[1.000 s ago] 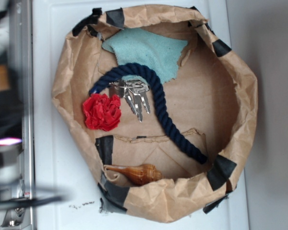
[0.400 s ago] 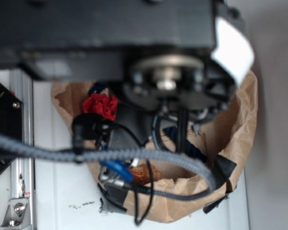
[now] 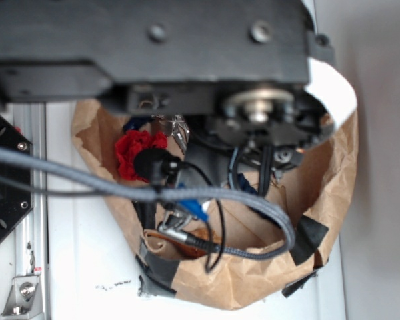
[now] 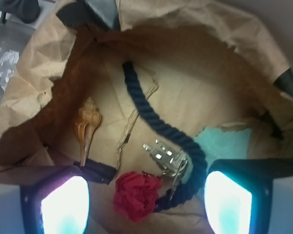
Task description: Grab the silver keys.
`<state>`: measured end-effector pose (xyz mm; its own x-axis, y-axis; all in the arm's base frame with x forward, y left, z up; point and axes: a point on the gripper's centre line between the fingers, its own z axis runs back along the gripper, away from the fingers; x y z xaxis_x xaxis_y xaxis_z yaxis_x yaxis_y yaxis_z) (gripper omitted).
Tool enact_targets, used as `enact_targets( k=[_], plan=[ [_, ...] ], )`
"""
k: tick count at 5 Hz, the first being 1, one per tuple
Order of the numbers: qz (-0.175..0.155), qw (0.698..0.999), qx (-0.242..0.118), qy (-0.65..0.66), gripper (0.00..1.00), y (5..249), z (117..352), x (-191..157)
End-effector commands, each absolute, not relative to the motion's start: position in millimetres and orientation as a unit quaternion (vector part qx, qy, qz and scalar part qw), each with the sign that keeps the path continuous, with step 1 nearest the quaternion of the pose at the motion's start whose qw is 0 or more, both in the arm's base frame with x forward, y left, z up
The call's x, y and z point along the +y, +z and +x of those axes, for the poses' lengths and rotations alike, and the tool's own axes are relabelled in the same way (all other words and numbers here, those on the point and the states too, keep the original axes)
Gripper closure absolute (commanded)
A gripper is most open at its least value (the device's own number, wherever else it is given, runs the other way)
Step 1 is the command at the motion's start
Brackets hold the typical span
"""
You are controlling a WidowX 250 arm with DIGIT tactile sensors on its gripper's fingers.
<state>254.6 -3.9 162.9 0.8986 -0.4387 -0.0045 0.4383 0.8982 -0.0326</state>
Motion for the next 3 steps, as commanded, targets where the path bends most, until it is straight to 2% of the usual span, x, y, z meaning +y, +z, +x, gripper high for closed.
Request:
enact_targets(
  k=[1, 2, 3],
  plan=[
    [-0.01, 0.976, -0.019, -0.215, 0.0, 176, 259, -5],
    [-0.01, 0.976, -0.019, -0.215, 0.0, 176, 259, -5],
    [-0.03, 0.984, -0.01, -0.173, 0.0, 154, 262, 3]
  ],
)
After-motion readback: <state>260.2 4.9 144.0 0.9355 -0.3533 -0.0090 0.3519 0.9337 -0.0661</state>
